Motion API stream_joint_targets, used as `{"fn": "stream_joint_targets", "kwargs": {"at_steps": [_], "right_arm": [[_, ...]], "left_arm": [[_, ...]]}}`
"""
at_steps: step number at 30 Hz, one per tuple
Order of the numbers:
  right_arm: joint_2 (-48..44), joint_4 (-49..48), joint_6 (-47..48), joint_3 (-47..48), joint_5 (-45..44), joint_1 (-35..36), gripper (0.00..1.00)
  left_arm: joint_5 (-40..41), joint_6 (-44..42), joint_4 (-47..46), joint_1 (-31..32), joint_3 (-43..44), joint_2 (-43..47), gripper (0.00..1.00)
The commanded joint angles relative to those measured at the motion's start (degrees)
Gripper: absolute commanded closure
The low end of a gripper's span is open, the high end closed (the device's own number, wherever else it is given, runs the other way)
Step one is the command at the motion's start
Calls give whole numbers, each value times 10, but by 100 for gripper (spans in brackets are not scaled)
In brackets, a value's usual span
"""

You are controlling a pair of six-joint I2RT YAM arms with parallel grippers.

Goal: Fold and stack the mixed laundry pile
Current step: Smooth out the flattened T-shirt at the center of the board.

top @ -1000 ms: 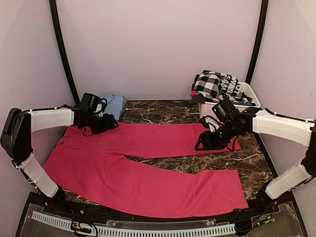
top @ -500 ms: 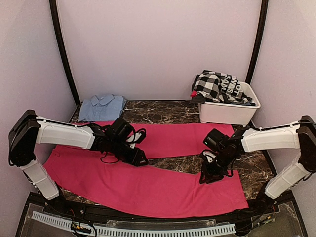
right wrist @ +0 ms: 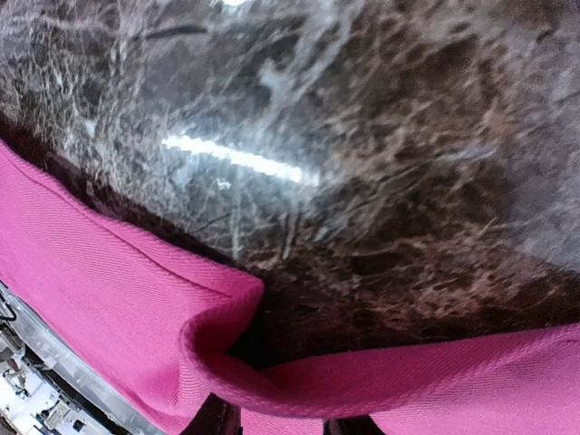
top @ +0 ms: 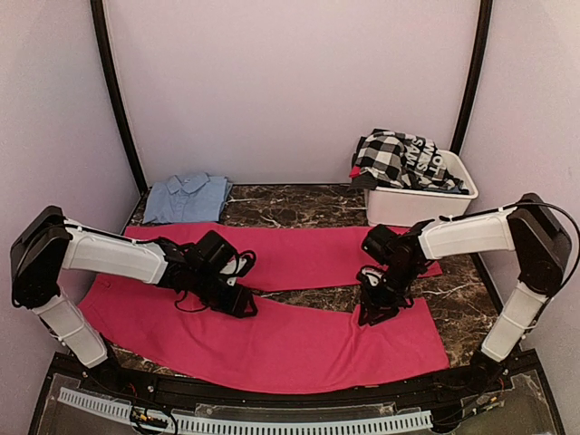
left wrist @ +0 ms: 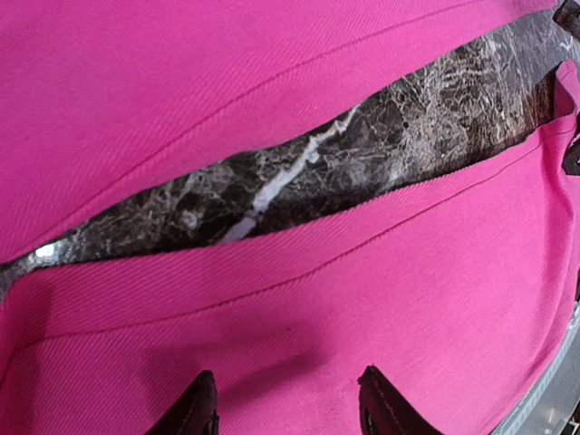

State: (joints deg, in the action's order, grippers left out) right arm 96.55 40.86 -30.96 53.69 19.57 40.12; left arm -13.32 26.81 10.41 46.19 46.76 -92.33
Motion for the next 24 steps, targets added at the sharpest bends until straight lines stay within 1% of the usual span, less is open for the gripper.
{"fn": "stream_joint_targets", "kwargs": {"at_steps": [1, 4, 5, 7, 13, 15, 17, 18, 19, 20, 21, 22, 23, 24], "right_arm": [[34, 1, 30, -13, -83, -68, 72], [41, 1, 49, -16, -89, -117, 72], [47, 6, 61, -11, -91, -143, 72], [51, 7, 67, -5, -94, -161, 72], [50, -5, 76, -6, -89, -250, 73], [41, -13, 82, -6, -86, -278, 73], [14, -20, 83, -6, -80, -288, 73], [-10, -25, 83, -8, -78, -288, 71], [-36, -26, 78, -11, -76, -288, 65], [-64, -24, 71, -15, -70, -288, 61], [-103, -25, 63, -21, -59, -288, 56], [-133, -28, 52, -31, -39, -288, 52], [-160, -38, 42, -44, -12, -288, 48], [-183, -48, 29, -57, 15, -286, 46]], "left_arm": [[49, 8, 24, 0, -3, 46, 47], [51, 13, 30, 0, -2, 33, 46], [51, 18, 21, 0, 7, 9, 49], [58, 23, 19, 0, 27, -40, 50], [45, 52, 11, 0, 135, -166, 55], [42, 63, 12, 0, 164, -192, 56], [52, 72, 19, 0, 184, -201, 56], [58, 76, 26, 0, 187, -199, 54], [69, 82, 29, -2, 190, -189, 52], [74, 85, 35, -2, 189, -180, 47], [82, 93, 37, -5, 181, -153, 43], [94, 99, 37, -6, 173, -117, 41], [101, 111, 38, -8, 151, -93, 37], [117, 120, 41, -8, 140, -41, 35]]}}
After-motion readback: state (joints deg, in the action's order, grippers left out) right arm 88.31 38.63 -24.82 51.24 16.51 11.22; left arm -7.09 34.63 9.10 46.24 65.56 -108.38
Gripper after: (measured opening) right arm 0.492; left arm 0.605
